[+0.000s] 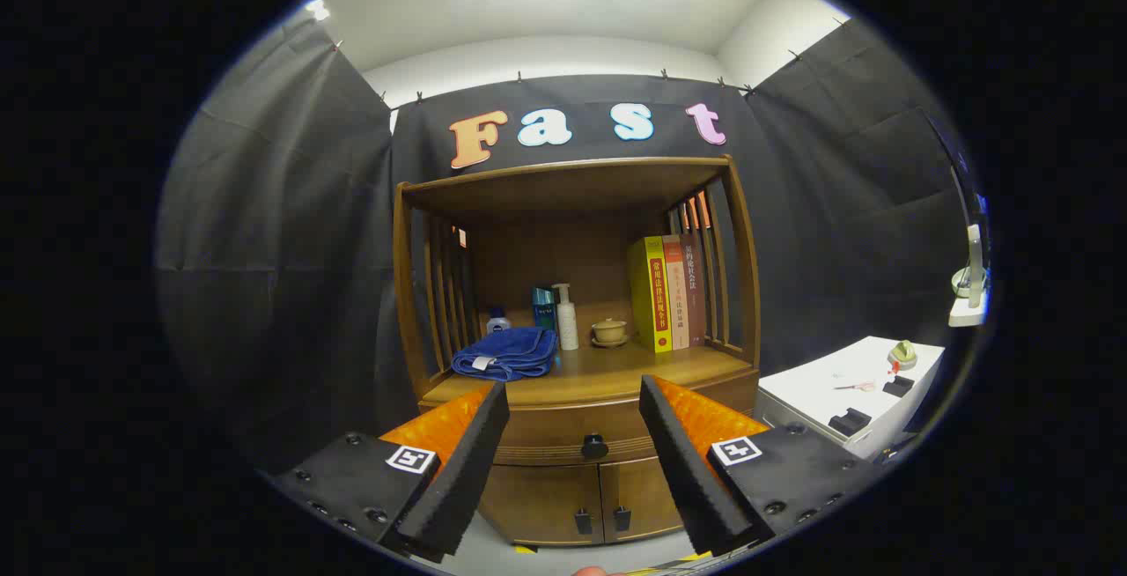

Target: Pull open the drawer, take out the items inside it, and place them on the countertop above the cabinet.

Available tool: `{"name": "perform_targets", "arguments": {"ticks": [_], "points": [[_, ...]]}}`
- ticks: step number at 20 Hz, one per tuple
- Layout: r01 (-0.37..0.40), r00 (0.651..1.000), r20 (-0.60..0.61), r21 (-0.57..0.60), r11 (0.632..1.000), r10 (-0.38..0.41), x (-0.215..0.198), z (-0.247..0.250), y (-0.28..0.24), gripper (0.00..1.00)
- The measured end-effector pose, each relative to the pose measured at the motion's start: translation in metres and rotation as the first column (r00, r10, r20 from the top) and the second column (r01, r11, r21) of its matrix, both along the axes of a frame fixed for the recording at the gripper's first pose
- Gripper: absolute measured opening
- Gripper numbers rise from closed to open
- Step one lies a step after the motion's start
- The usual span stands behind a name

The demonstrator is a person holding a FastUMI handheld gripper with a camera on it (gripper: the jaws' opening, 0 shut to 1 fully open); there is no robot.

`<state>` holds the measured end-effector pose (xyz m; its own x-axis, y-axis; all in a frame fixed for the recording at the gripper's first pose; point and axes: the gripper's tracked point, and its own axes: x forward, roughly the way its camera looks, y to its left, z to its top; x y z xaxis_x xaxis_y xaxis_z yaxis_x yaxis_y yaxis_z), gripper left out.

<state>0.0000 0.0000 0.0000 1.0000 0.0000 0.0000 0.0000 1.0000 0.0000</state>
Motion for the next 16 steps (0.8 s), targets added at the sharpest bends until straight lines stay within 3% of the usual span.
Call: {"name": "perform_targets", "arguments": {"ticks": [16], "points": [[-0.004, 1.000, 0.005, -0.030, 1.000, 0.004, 0.0014, 0.0036, 0.0050, 0.98]]}}
